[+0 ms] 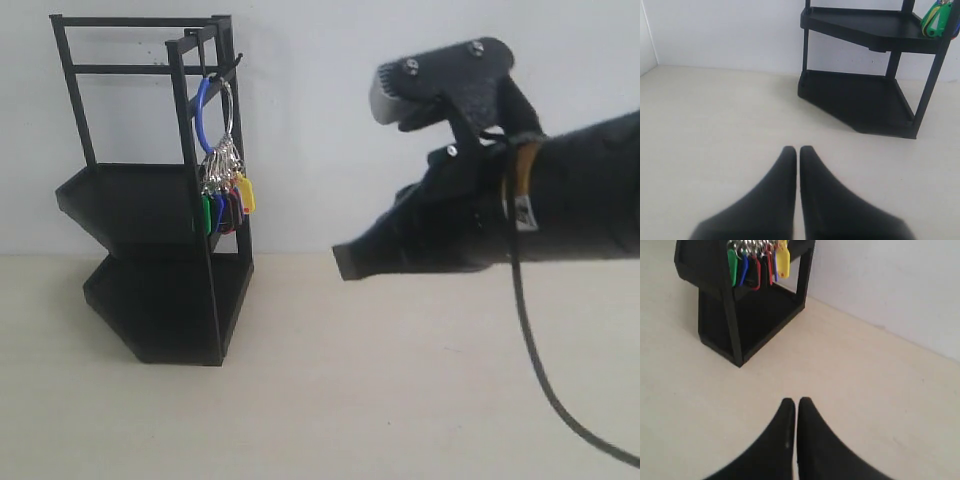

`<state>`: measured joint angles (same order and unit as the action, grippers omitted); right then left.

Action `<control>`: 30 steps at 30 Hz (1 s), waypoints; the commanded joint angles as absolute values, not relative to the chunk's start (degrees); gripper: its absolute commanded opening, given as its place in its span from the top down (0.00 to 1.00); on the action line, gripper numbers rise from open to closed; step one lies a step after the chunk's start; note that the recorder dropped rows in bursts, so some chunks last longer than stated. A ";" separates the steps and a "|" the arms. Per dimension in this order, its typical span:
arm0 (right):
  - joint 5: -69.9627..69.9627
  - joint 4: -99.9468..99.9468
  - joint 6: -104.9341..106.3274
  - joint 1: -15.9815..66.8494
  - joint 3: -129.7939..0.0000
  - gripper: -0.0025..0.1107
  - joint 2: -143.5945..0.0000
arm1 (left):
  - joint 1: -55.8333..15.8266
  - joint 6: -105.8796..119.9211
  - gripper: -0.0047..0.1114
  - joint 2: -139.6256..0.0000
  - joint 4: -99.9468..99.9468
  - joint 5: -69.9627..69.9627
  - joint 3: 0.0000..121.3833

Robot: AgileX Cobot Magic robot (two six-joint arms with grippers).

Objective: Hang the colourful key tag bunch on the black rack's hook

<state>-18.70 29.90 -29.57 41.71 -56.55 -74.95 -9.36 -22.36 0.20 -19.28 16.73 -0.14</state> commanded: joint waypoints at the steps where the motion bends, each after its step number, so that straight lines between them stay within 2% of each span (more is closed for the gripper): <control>1: -18.58 28.02 -36.11 41.76 -49.45 0.98 -70.07 | -9.84 -22.72 0.92 0.00 -19.23 16.53 0.00; 11: -33.91 17.80 -41.95 41.76 -42.53 0.98 -66.79 | -9.84 -22.72 0.92 0.00 -19.23 16.53 0.00; 30: -34.08 23.16 -41.62 41.66 -42.08 0.98 -64.29 | -9.84 -22.72 0.92 0.00 -19.23 16.53 0.00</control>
<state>-33.83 21.89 -41.92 41.71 -42.61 -66.12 -9.36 -22.36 0.20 -19.28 16.73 -0.14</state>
